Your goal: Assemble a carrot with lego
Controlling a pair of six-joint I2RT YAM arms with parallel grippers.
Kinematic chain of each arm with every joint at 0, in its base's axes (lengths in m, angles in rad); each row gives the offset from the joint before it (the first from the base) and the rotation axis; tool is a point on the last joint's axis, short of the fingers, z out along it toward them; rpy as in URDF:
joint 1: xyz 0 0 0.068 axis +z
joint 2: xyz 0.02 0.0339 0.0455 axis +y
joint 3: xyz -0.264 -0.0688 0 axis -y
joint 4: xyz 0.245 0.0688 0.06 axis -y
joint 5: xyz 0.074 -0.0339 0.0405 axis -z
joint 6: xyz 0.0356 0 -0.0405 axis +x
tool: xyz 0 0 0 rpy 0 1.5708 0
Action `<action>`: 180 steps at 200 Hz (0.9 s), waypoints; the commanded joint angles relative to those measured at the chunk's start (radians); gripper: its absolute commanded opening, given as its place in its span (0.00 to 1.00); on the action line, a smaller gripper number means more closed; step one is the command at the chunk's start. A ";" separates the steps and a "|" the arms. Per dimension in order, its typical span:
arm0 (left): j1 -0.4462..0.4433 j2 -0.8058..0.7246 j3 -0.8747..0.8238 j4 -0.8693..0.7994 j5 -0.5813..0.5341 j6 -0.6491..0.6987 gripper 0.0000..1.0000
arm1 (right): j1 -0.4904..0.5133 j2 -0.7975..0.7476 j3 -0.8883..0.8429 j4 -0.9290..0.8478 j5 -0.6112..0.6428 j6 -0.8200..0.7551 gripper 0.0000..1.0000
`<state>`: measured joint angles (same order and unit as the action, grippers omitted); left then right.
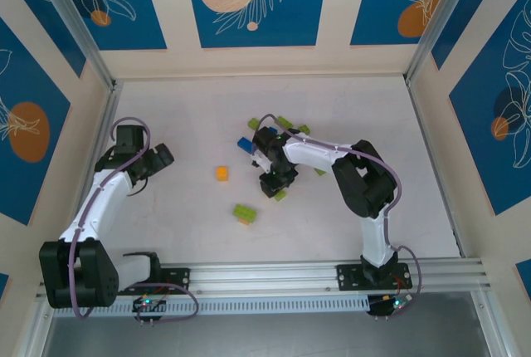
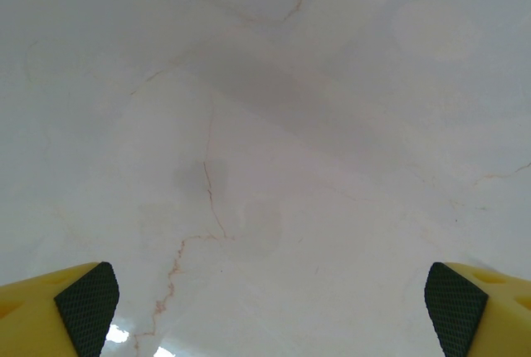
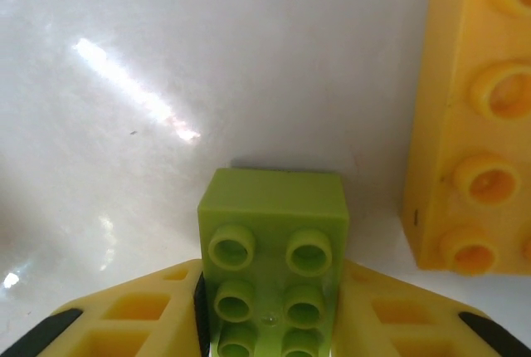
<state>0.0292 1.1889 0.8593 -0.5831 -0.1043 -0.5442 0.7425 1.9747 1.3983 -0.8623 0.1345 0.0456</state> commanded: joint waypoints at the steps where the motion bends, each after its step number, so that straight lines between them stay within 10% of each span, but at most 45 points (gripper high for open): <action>1: 0.018 0.001 -0.001 0.009 0.021 -0.001 0.97 | 0.040 -0.109 0.000 -0.073 -0.003 0.011 0.38; 180: 0.018 -0.013 0.001 -0.004 0.018 0.001 0.97 | 0.305 -0.025 0.279 -0.259 0.010 -0.174 0.37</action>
<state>0.0292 1.1885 0.8593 -0.5838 -0.1036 -0.5442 1.0409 1.9324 1.6428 -1.0893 0.1497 -0.0986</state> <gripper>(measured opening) 0.975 0.372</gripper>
